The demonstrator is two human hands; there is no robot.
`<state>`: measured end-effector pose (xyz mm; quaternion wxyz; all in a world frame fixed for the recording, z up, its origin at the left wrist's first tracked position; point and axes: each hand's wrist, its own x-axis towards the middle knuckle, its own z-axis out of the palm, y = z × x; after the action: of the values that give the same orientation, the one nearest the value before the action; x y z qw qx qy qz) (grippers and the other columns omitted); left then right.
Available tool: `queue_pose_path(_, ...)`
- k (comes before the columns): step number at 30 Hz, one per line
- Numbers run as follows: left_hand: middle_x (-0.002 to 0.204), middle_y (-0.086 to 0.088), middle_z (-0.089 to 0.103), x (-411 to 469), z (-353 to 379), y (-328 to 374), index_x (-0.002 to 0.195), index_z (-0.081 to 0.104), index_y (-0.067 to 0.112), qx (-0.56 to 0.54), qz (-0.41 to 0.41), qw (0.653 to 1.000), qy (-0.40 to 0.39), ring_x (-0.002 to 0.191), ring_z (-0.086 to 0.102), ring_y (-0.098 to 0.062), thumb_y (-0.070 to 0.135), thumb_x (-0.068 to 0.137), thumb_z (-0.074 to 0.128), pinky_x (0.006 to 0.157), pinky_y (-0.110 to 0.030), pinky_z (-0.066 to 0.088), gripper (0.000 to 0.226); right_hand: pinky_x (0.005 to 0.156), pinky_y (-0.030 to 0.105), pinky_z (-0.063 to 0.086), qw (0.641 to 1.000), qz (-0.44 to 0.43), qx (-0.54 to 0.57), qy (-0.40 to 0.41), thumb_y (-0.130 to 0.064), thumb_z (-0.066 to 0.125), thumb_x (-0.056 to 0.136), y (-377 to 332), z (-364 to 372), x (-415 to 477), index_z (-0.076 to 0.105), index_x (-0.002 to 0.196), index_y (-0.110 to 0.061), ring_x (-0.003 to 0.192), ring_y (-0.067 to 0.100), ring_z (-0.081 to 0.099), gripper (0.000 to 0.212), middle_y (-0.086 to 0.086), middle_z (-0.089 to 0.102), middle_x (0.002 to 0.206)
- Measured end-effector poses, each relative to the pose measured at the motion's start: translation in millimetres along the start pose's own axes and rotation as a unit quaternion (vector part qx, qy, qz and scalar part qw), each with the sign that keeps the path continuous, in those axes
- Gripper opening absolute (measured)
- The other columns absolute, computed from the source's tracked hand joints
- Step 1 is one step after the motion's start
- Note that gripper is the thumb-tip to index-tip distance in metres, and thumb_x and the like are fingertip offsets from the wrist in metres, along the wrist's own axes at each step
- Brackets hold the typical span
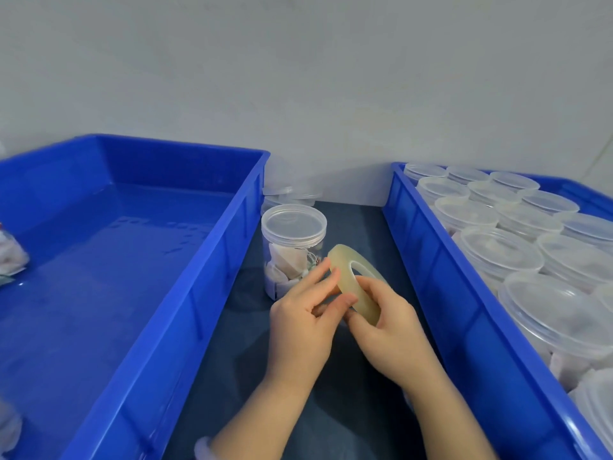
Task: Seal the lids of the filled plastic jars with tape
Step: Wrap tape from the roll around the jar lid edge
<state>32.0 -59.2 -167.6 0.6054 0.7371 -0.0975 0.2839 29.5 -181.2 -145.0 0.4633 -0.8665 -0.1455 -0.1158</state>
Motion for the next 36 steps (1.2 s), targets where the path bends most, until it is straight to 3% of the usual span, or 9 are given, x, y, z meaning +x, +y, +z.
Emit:
queue_pose_path(6, 0.083, 0.009, 0.067, 0, -1, 1, 0.081, 0.075, 0.012, 0.071, 0.045, 0.996, 0.044, 0.082, 0.063, -0.003, 0.002, 0.075, 0.077, 0.072, -0.013, 0.050, 0.012, 0.079, 0.005, 0.039, 0.999, 0.017, -0.038, -0.017, -0.009, 0.058, 0.081, 9, 8, 1, 0.049, 0.117, -0.013, 0.110, -0.022, 0.017, 0.037, -0.007, 0.053, 0.114)
queue_pose_path(11, 0.084, 0.012, 0.060, 1, -1, 2, 0.083, 0.058, 0.024, 0.077, -0.010, 0.996, -0.038, 0.084, 0.056, -0.001, 0.007, 0.089, 0.062, 0.070, -0.007, 0.043, 0.018, 0.071, 0.005, 0.039, 0.999, 0.021, -0.039, -0.025, -0.021, 0.056, 0.086, 8, 8, 1, 0.047, 0.124, -0.026, 0.095, -0.018, 0.046, 0.039, -0.010, 0.054, 0.105)
queue_pose_path(15, 0.085, 0.010, 0.059, 2, -3, 4, 0.086, 0.055, 0.025, 0.067, -0.037, 0.995, -0.070, 0.084, 0.055, -0.001, 0.013, 0.096, 0.051, 0.070, -0.011, 0.043, 0.016, 0.070, -0.001, 0.035, 1.000, 0.012, 0.005, -0.005, -0.019, 0.051, 0.085, 9, 6, 2, 0.055, 0.114, -0.008, 0.101, -0.017, 0.041, 0.031, 0.006, 0.059, 0.111)
queue_pose_path(18, 0.082, 0.007, 0.064, 5, -7, 6, 0.083, 0.060, 0.026, 0.034, -0.060, 0.994, -0.080, 0.078, 0.061, -0.003, 0.021, 0.086, 0.066, 0.069, -0.016, 0.049, 0.009, 0.074, -0.005, 0.031, 1.000, 0.000, 0.009, -0.004, -0.016, 0.048, 0.087, 10, 5, 2, 0.055, 0.117, -0.003, 0.110, -0.016, 0.021, 0.034, 0.006, 0.056, 0.121)
queue_pose_path(21, 0.078, 0.006, 0.067, 10, -11, 3, 0.080, 0.064, 0.023, 0.005, -0.122, 0.989, -0.084, 0.072, 0.062, -0.003, 0.018, 0.078, 0.074, 0.065, -0.011, 0.048, 0.011, 0.076, -0.006, 0.030, 1.000, 0.003, -0.026, -0.017, -0.018, 0.046, 0.088, 13, 6, 2, 0.050, 0.129, -0.009, 0.110, -0.017, 0.030, 0.043, 0.009, 0.055, 0.124)
queue_pose_path(25, 0.076, 0.005, 0.067, 11, -13, 3, 0.081, 0.063, 0.019, 0.020, -0.115, 0.986, -0.118, 0.072, 0.064, -0.001, 0.012, 0.089, 0.063, 0.066, -0.010, 0.048, 0.010, 0.074, 0.000, 0.032, 0.999, 0.011, -0.043, -0.017, -0.027, 0.048, 0.095, 14, 6, 2, 0.049, 0.126, -0.009, 0.111, -0.019, 0.023, 0.036, 0.007, 0.055, 0.125)
queue_pose_path(29, 0.076, 0.008, 0.067, 11, -18, 5, 0.079, 0.062, 0.020, 0.031, -0.068, 0.992, -0.098, 0.074, 0.063, -0.002, 0.009, 0.089, 0.061, 0.067, -0.012, 0.049, 0.015, 0.098, 0.018, 0.035, 0.996, 0.013, -0.090, 0.020, -0.042, 0.050, 0.094, 15, 5, 4, 0.039, 0.144, -0.025, 0.128, -0.001, 0.041, 0.054, -0.015, 0.048, 0.139)
queue_pose_path(31, 0.076, 0.011, 0.069, 11, -16, 7, 0.079, 0.063, 0.017, 0.001, -0.070, 0.993, -0.096, 0.072, 0.064, -0.001, 0.006, 0.089, 0.060, 0.066, -0.011, 0.048, 0.015, 0.093, 0.020, 0.038, 0.995, 0.006, -0.092, 0.042, -0.040, 0.053, 0.094, 14, 5, 6, 0.038, 0.143, -0.033, 0.121, 0.001, 0.044, 0.053, -0.023, 0.049, 0.125)
queue_pose_path(36, 0.070, 0.016, 0.067, 14, -15, 2, 0.075, 0.061, 0.023, 0.012, -0.088, 0.996, -0.023, 0.062, 0.062, 0.000, 0.010, 0.087, 0.065, 0.062, -0.008, 0.044, 0.018, 0.075, 0.005, 0.035, 0.999, -0.024, -0.027, 0.011, -0.025, 0.067, 0.087, 8, -4, 7, 0.057, 0.100, -0.044, 0.084, -0.016, 0.049, 0.025, -0.042, 0.054, 0.102)
